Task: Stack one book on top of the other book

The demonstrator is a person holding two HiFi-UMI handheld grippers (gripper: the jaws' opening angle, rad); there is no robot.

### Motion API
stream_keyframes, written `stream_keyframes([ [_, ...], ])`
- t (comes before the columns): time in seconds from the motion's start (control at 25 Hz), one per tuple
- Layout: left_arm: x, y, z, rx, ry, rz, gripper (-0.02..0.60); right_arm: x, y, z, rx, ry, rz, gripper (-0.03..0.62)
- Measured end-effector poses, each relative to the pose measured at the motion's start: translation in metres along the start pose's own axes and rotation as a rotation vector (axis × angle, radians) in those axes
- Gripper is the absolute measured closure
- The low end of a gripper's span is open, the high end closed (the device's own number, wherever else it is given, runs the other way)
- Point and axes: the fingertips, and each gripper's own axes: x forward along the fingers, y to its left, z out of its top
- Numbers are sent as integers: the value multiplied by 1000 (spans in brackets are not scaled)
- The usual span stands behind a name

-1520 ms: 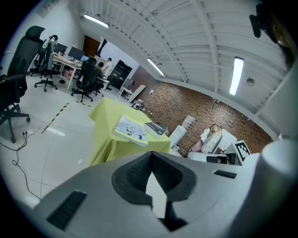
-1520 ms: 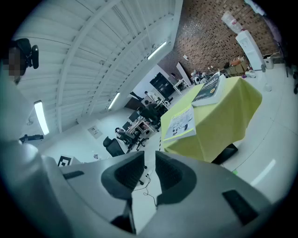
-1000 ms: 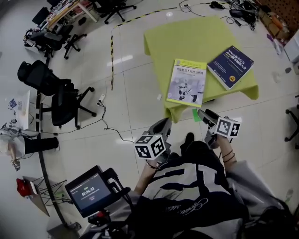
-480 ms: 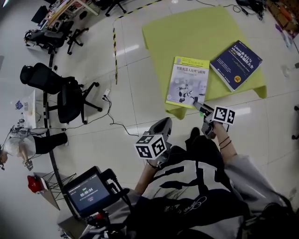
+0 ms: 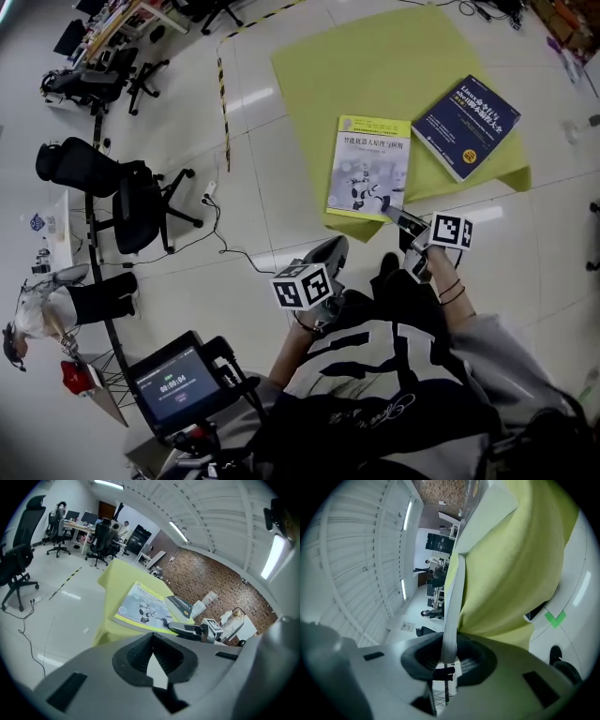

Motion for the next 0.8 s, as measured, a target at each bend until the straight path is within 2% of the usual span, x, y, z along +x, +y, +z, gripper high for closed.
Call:
stream_keyframes([
  [0.2, 12, 1, -5, -62, 44, -52, 575, -7, 14, 3, -26, 22, -52, 520],
  [0.44, 13, -1, -9, -51, 60, -57, 575, -18, 4, -6, 8, 25, -150, 517],
  [0.72, 14, 4, -10, -61, 59, -60, 574, -29, 7, -11, 43, -1, -153, 520],
  [0.8, 14, 3, -11, -77, 63, -95, 528, -34, 11, -16, 49, -12, -137, 522],
])
